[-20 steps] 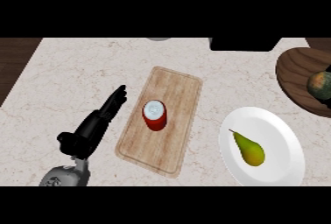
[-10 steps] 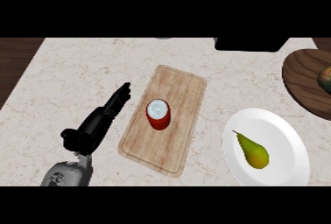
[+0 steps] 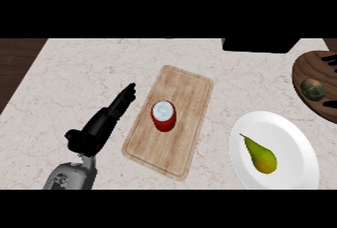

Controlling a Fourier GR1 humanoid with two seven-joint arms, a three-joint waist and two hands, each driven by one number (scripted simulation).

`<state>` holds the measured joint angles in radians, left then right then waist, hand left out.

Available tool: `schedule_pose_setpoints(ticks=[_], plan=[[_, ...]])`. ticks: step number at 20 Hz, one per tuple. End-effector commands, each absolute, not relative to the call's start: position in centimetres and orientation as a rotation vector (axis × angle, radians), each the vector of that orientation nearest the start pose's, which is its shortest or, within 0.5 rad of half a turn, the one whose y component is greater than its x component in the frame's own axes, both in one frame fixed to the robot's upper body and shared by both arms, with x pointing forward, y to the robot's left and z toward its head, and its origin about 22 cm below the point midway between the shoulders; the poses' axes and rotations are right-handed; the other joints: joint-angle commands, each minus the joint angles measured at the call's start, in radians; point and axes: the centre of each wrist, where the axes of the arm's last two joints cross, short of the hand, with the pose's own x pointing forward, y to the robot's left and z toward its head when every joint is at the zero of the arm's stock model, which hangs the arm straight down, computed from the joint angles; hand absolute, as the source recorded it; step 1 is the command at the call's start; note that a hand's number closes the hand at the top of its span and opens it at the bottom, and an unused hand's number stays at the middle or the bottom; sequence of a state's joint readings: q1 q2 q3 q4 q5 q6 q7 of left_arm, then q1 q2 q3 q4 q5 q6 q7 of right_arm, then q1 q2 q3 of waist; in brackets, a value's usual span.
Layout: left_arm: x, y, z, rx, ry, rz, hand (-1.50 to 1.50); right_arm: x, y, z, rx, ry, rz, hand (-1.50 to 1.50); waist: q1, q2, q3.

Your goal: Pick the squash from the plate and place it in the bowl

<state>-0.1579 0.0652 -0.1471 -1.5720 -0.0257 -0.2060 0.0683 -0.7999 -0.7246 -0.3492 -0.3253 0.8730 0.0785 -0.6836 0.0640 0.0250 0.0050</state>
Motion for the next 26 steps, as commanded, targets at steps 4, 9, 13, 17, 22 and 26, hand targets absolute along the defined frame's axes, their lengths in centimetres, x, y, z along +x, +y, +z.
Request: schedule_pose_setpoints(ticks=[4, 9, 13, 17, 22, 26], plan=[[26.7, 17.3, 3.7, -0.222, -1.627, -0.414, 0.0, 36.8, -48.2, 11.8, -0.735, -1.603, 0.725, -1.5, -0.002, -0.002, 0.0], [27.0, 18.3, 4.3, -0.225, -1.598, -0.439, 0.0, 35.3, -50.9, 13.7, -0.724, -1.668, 0.425, -1.5, -0.002, 0.001, 0.002], [27.1, 19.4, 4.0, -0.228, -1.634, -0.422, 0.0, 33.0, -53.9, 15.6, -0.678, -1.652, 0.294, -1.5, -0.001, 0.008, 0.003], [26.5, 19.0, 3.4, -0.22, -1.611, -0.433, 0.0, 30.7, -56.0, 16.1, -0.726, -1.621, 0.181, -1.5, 0.009, 0.015, 0.005], [27.1, 18.7, 4.5, -0.228, -1.641, -0.411, 0.0, 27.6, -58.3, 15.5, -0.714, -1.664, 0.097, -1.5, -0.005, 0.018, 0.01], [27.2, 18.9, 5.0, -0.215, -1.652, -0.421, 0.0, 25.2, -59.8, 15.6, -0.715, -1.664, 0.081, -1.5, -0.01, 0.021, 0.015]])
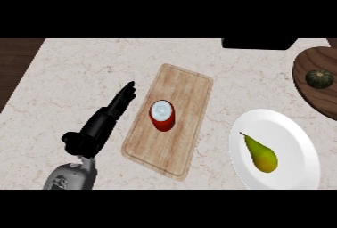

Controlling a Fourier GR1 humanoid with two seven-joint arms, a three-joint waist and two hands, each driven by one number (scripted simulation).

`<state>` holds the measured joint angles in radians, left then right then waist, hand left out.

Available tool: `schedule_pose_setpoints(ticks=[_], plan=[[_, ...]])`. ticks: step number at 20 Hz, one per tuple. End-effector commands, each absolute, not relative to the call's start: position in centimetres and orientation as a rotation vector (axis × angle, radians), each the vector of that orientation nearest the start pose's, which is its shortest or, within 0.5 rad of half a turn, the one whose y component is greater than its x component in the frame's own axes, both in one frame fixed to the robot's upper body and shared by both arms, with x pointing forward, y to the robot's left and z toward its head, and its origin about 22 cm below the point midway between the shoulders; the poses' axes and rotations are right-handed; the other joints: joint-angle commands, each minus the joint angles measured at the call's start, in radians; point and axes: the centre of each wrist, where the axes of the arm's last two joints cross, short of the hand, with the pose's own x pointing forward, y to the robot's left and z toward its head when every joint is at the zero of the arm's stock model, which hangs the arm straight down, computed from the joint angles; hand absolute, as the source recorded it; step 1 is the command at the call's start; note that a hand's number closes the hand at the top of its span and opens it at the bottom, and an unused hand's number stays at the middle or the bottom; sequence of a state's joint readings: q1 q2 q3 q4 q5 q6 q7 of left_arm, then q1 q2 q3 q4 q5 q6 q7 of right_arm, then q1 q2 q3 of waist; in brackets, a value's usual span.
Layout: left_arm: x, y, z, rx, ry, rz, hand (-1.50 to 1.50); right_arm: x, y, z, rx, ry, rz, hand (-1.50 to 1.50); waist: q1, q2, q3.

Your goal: Pick the squash from the plate and place it in the bowl

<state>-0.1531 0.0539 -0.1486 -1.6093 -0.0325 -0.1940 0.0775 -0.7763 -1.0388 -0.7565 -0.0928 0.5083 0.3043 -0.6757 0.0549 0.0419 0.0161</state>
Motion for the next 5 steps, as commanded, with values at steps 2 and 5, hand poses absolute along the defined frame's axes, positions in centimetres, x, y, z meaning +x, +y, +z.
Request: schedule_pose_setpoints(ticks=[2, 5], plan=[[27.1, 18.9, 4.4, -0.201, -1.646, -0.408, 0.0, 24.5, -60.2, 15.1, -0.674, -1.664, 0.111, -1.5, -0.006, 0.004, 0.003], [27.2, 19.4, 4.7, -0.211, -1.642, -0.411, 0.0, 23.7, -60.7, 15.5, -0.647, -1.651, 0.123, -1.5, 0.005, 0.004, 0.003]])
